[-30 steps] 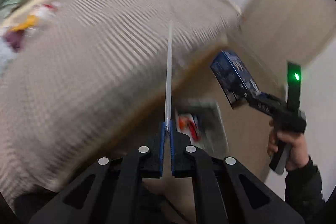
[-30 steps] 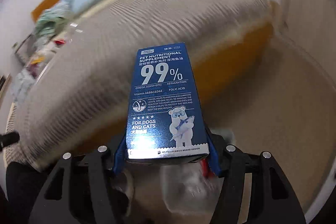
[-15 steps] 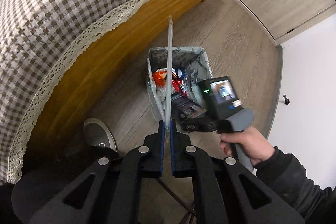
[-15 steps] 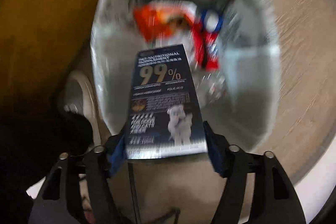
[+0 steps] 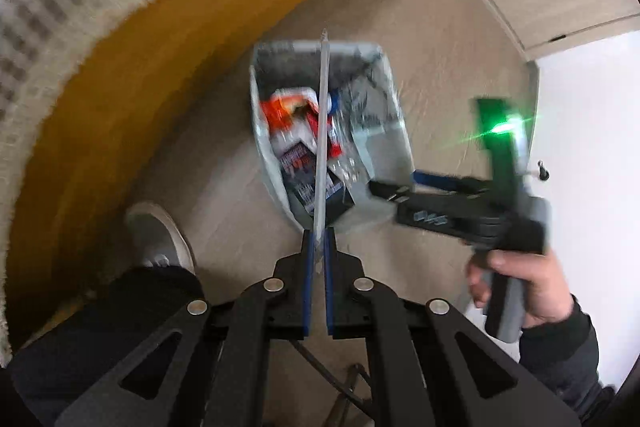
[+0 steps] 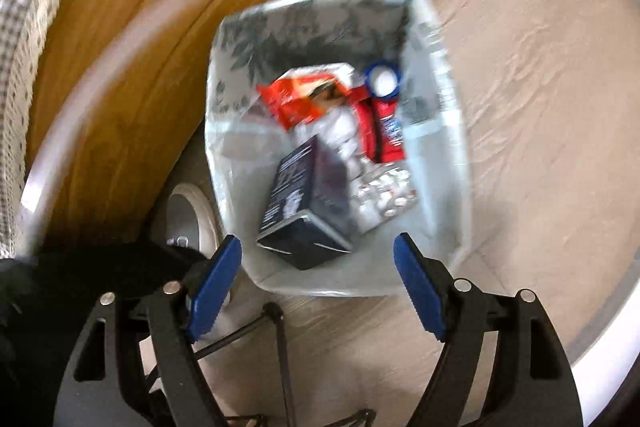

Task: Collect trash
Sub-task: 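Carry strip and blue box to the wastebasket and open both grippers, then turn both open grippers back toward the bed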

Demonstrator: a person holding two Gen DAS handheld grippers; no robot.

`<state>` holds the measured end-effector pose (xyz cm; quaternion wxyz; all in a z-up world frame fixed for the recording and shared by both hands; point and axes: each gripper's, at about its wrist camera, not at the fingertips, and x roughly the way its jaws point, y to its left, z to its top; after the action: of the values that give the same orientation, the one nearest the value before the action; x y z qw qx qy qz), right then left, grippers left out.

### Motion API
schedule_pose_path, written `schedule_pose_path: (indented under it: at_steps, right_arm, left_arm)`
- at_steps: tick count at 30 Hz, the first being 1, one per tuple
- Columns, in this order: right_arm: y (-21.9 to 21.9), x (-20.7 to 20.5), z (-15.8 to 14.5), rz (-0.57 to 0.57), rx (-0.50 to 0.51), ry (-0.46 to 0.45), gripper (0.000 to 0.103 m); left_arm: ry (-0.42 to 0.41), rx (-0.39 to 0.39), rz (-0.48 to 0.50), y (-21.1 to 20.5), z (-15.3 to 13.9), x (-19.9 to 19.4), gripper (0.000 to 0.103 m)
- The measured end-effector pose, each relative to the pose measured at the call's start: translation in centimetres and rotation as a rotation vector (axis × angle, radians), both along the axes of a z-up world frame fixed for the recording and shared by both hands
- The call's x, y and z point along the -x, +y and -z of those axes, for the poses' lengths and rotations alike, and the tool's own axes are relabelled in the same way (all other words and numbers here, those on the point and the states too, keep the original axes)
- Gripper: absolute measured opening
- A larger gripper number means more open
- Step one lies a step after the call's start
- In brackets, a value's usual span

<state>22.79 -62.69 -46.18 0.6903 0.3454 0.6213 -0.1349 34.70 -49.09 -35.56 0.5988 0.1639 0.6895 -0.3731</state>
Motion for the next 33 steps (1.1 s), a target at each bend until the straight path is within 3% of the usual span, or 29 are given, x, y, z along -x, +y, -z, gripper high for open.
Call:
schedule_pose_path:
  at_steps: [7, 10, 11, 12, 13, 14, 18, 26, 33]
  right_arm:
    - [-2.0, 3.3, -0.6, 0.084, 0.031, 0.018, 0.075]
    - [-2.3, 4.5, -0.1, 0.088, 0.057, 0.055, 0.075]
    - [-2.3, 4.8, 0.0, 0.086, 0.066, 0.069, 0.075]
    - [-2.3, 5.2, 0.4, 0.086, 0.074, 0.085, 0.075]
    - [-2.1, 5.6, 0.7, 0.086, 0.078, 0.096, 0.075]
    - [-2.1, 5.9, 0.8, 0.086, 0.079, 0.103, 0.075]
    - [-2.0, 6.9, 1.5, 0.097, 0.076, 0.131, 0.075]
    - [-1.1, 4.9, 0.2, 0.055, 0.108, 0.118, 0.075]
    - [-0.4, 3.6, -2.8, 0.029, 0.174, 0.110, 0.075]
  left_arm:
    - [0.263, -0.109, -0.139, -3.6, 6.0, 0.4, 0.002]
    - [0.281, -0.151, -0.211, -5.5, 8.2, 0.3, 0.003]
    - [0.257, -0.142, -0.224, -6.1, 8.5, 0.1, 0.019]
    - [0.233, -0.129, -0.219, -7.0, 8.8, -0.1, 0.057]
    - [0.222, -0.117, -0.211, -7.6, 8.7, -0.2, 0.070]
    - [0.215, -0.083, -0.200, -8.0, 8.5, -0.3, 0.074]
    - [0.237, 0.003, -0.178, -7.3, 7.0, -0.8, 0.074]
    - [0.189, -0.014, -0.212, -4.3, 5.2, -2.2, 0.074]
    - [0.173, 0.052, -0.212, -2.6, 2.8, -2.0, 0.074]
